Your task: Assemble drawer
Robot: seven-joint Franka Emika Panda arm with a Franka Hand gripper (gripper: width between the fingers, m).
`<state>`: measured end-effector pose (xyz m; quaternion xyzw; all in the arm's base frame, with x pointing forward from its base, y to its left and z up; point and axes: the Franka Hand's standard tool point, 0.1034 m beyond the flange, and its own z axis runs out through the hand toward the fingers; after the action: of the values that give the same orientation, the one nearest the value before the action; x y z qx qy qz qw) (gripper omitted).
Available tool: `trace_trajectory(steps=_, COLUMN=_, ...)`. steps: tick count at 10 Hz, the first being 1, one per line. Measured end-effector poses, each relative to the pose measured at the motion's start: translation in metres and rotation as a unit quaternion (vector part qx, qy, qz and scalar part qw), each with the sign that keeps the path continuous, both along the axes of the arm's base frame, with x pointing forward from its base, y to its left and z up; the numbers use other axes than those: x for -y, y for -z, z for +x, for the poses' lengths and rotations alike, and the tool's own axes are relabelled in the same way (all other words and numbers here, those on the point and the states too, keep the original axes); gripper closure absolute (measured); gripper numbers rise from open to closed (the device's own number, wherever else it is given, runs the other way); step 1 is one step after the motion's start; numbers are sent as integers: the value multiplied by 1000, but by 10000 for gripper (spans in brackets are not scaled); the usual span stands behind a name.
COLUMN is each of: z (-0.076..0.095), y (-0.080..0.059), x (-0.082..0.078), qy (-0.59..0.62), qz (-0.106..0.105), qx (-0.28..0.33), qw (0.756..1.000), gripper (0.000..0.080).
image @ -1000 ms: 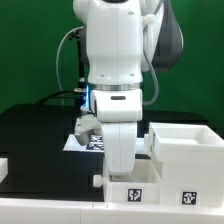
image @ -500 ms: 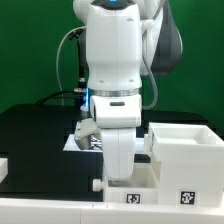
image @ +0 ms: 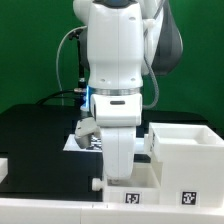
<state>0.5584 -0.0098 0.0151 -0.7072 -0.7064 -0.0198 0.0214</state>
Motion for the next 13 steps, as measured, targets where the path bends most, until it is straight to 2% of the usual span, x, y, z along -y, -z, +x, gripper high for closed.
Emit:
trace_trajectory(steps=5, z=-1, y=-4, x=1, qy=-1, qz=-2, qx=-16, qw=1000, gripper=760)
trace_trajectory(steps=9, z=-10, y=0, x=-1, qy=-2, qz=-1, qx=-17, qw=1000, gripper=760)
trace_trajectory(steps=13, z=-2, y=0, x=-19, qy=8, qz=3, qx=-17, qw=1000, gripper=760)
